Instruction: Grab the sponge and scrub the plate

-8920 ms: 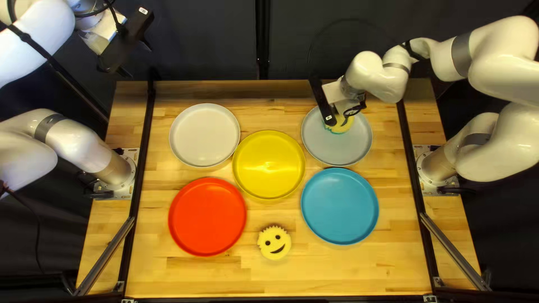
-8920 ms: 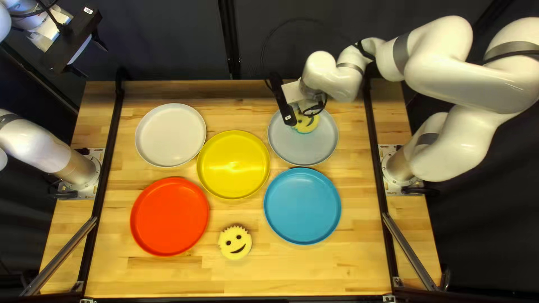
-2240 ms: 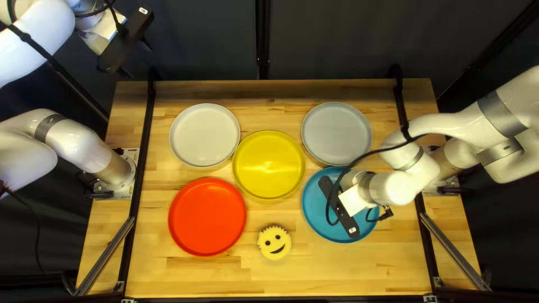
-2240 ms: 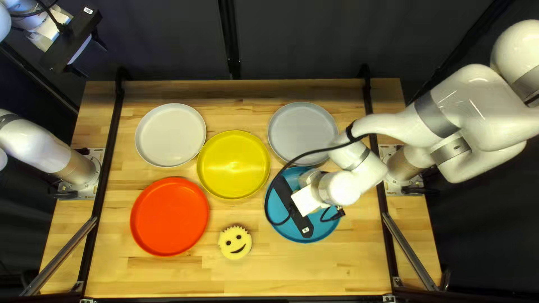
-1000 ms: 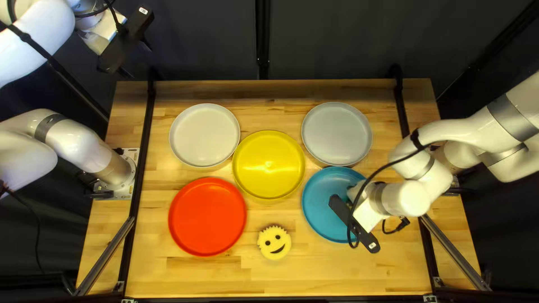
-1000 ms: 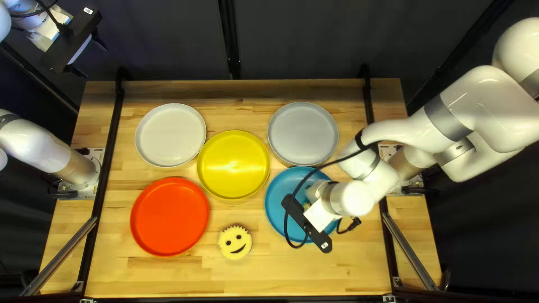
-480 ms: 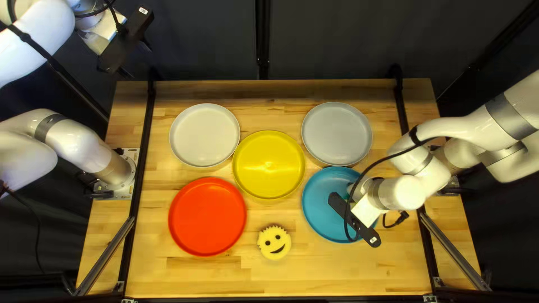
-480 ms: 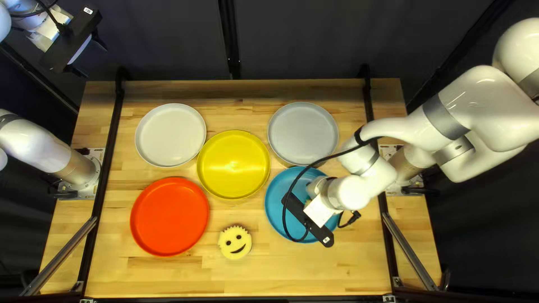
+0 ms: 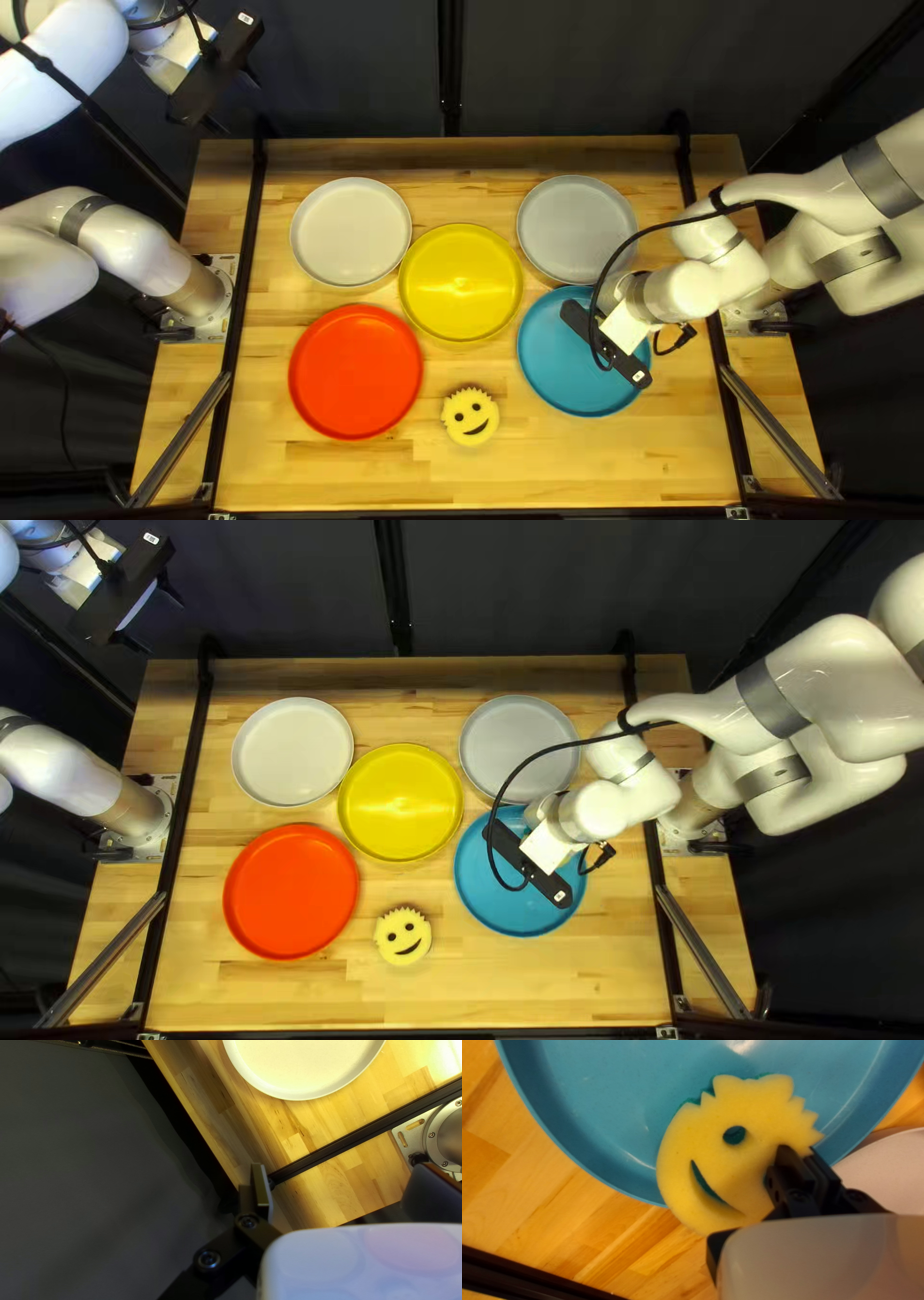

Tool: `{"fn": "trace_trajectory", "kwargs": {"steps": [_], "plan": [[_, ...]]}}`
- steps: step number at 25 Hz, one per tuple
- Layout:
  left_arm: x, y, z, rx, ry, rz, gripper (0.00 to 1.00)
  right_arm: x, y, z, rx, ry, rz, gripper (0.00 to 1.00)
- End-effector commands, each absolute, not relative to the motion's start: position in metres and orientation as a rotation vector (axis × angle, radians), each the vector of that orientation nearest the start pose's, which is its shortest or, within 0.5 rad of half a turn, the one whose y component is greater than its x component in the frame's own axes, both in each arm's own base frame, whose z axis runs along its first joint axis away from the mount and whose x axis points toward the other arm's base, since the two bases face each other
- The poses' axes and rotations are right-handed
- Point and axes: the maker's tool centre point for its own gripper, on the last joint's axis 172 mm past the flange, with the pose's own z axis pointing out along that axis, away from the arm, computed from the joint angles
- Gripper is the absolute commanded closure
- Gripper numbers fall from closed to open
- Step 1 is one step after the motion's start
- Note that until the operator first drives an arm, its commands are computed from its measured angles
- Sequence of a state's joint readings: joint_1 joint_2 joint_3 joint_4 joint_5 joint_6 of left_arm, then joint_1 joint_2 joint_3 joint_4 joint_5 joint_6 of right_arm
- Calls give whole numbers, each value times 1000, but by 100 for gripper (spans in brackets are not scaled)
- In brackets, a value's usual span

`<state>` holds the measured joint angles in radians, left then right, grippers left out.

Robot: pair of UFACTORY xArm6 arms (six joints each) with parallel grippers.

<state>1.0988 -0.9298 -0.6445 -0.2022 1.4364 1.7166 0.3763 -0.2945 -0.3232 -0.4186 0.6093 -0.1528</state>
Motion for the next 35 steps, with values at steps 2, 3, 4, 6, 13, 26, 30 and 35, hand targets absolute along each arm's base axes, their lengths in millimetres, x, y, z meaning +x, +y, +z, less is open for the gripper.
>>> {"fn": "trace_trajectory", "kwargs": {"steps": [2, 3, 4, 6, 13, 26, 30, 35], "plan": [[163, 207, 308, -2883, 899, -336, 0, 309, 114, 53, -3052, -1483, -51, 100], [163, 207, 308, -2883, 899, -336, 0, 309, 120, 53, -3049, -1494, -50, 100], [163, 207, 308, -2883, 899, -336, 0, 310, 124, 53, -3046, -1504, -50, 100], [163, 207, 308, -2883, 899, -336, 0, 311, 130, 53, -3040, -1519, -52, 100], [163, 207, 308, -2883, 899, -336, 0, 330, 141, 47, -3017, -1562, -47, 100], [163, 207, 308, -2883, 899, -336, 0, 344, 63, 47, -3012, -1495, -55, 100], [163, 207, 308, -2883, 899, -336, 0, 350, 54, 51, -3015, -1450, -63, 100], [163, 207, 308, -2883, 899, -336, 0, 378, 47, 75, -3045, -1279, -64, 100]]}}
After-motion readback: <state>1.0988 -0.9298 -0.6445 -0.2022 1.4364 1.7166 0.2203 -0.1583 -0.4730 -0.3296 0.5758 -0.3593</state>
